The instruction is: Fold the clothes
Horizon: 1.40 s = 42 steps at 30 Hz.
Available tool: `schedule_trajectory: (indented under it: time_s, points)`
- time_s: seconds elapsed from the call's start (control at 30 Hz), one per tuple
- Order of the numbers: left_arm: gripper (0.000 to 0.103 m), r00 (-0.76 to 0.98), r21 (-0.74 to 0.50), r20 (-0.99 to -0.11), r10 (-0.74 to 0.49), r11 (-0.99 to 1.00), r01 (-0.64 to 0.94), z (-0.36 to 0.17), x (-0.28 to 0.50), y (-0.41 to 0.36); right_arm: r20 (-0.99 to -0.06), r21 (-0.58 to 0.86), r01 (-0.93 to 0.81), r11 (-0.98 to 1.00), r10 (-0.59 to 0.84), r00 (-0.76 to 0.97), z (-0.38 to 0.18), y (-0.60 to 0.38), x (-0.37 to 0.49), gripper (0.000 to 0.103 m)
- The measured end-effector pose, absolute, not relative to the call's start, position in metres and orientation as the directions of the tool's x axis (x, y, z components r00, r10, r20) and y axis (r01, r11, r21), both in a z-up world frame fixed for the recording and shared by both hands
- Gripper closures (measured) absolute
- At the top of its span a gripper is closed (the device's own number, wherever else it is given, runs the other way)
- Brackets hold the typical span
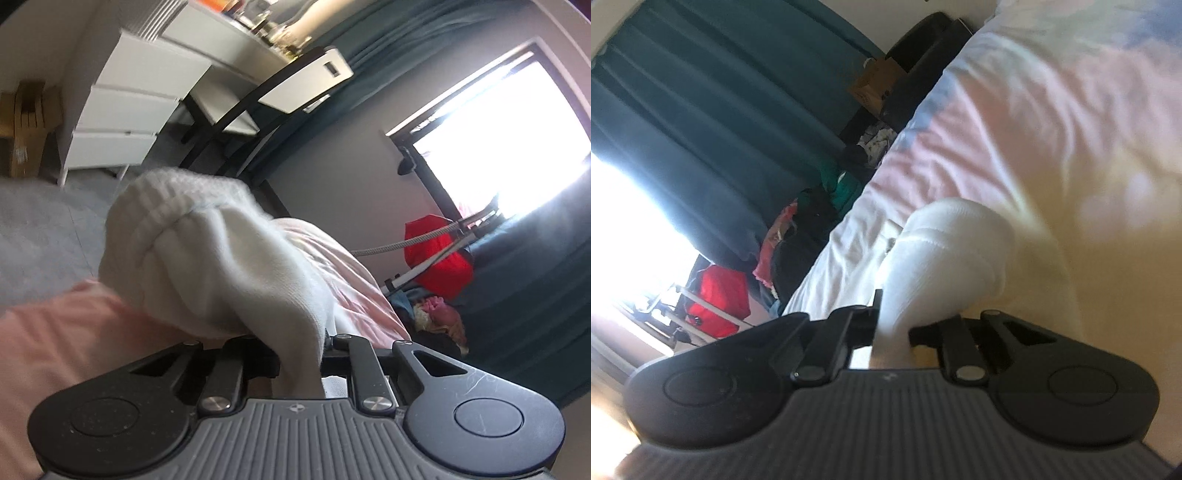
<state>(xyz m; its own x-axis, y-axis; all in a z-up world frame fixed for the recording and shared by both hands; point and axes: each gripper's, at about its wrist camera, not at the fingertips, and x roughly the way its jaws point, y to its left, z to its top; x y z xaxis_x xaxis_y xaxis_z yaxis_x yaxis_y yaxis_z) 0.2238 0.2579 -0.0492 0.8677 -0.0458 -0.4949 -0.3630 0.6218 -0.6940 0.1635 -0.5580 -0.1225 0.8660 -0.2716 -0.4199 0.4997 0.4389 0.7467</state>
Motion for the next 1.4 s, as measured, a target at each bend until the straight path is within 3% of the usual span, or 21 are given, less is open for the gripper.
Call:
schedule_trajectory:
  time_s: [0.17,0.33,0.53,0.7,0.8,0.87,1.03,1.23,1.4]
  points:
    - [0.086,0.858,-0.690,-0.512,-0.055,0.621,-0.372,-0.038,0.165,0.274,-0.431,0.771,0.495,0.400,-0.243,0.869,-0.127,-0.559,0.104,0.092]
    - [0.085,0.811,-0.632,-0.581,-0.067,0.666,-0.397,-0.055,0.123,0.283,-0.450,0.772,0.509,0.381,-0.239,0.860,-0.160,-0.556,0.052,0.092]
    - [0.081,0.799,-0.574,-0.599,-0.049,0.722,-0.387,-0.071,0.107,0.280,-0.473,0.742,0.532,0.408,-0.243,0.847,-0.179,-0.556,0.041,0.092]
    - [0.068,0.789,-0.505,-0.615,0.001,0.768,-0.394,-0.068,0.105,0.261,-0.481,0.688,0.549,0.475,-0.268,0.835,-0.184,-0.548,0.046,0.092]
    - [0.050,0.772,-0.454,-0.636,-0.002,0.810,-0.372,-0.068,0.099,0.246,-0.473,0.670,0.541,0.508,-0.269,0.839,-0.189,-0.545,0.045,0.092]
    - [0.049,0.735,-0.404,-0.678,0.024,0.823,-0.399,-0.068,0.096,0.238,-0.464,0.679,0.532,0.506,-0.266,0.845,-0.191,-0.545,0.043,0.092]
    - [0.043,0.746,-0.354,-0.664,0.055,0.856,-0.377,-0.045,0.078,0.211,-0.462,0.684,0.528,0.504,-0.261,0.847,-0.191,-0.544,0.040,0.092]
    - [0.038,0.795,-0.193,-0.596,0.115,0.940,-0.280,-0.018,0.063,0.153,-0.468,0.675,0.533,0.510,-0.262,0.844,-0.190,-0.542,0.041,0.092]
    - [0.032,0.838,-0.256,-0.545,0.034,0.945,-0.205,-0.019,0.061,0.105,-0.469,0.680,0.533,0.504,-0.259,0.844,-0.191,-0.543,0.041,0.092]
